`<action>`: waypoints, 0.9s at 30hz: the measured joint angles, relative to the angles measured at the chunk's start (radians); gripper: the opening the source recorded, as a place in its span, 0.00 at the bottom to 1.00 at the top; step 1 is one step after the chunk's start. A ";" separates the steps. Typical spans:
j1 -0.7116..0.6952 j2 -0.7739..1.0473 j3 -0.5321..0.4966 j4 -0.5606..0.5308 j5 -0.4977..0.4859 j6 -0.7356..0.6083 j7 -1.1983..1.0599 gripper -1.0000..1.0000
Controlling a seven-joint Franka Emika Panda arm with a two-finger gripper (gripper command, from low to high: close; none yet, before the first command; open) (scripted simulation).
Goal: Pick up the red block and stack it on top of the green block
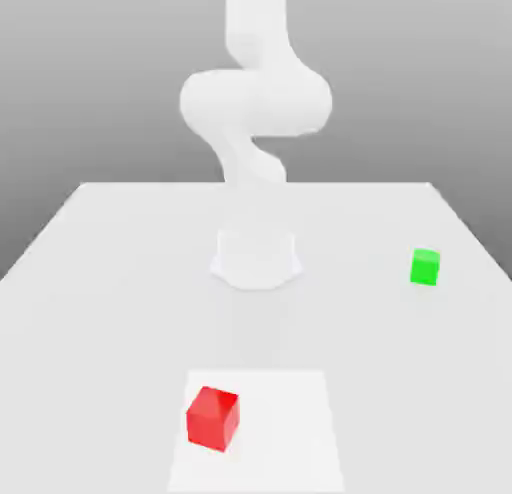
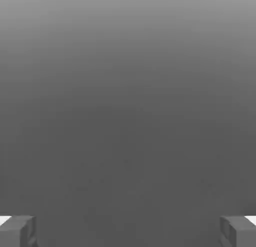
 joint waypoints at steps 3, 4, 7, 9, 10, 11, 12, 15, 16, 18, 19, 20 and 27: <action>-0.020 0.114 0.004 -0.047 -0.006 0.058 0.031 0.50; -0.026 0.151 0.004 -0.063 -0.008 0.077 0.042 0.50; -0.043 0.260 0.005 -0.108 -0.013 0.133 0.071 0.50; -0.054 0.333 0.005 -0.138 -0.015 0.170 0.091 0.50; -0.059 0.369 0.004 -0.153 -0.016 0.188 0.100 0.50; -0.063 0.405 0.003 -0.168 -0.017 0.207 0.110 0.50; -0.068 0.442 0.002 -0.183 -0.018 0.225 0.119 0.50; -0.079 0.550 -0.004 -0.228 -0.018 0.281 0.145 0.50; -0.084 0.586 -0.004 -0.243 -0.017 0.299 0.152 0.50; -0.093 0.659 -0.008 -0.273 -0.012 0.336 0.166 0.50; -0.098 0.695 -0.009 -0.288 -0.008 0.355 0.172 0.50; -0.101 0.731 -0.010 -0.303 -0.003 0.373 0.178 0.50; -0.106 0.985 -0.007 -0.300 0.010 0.568 0.183 0.50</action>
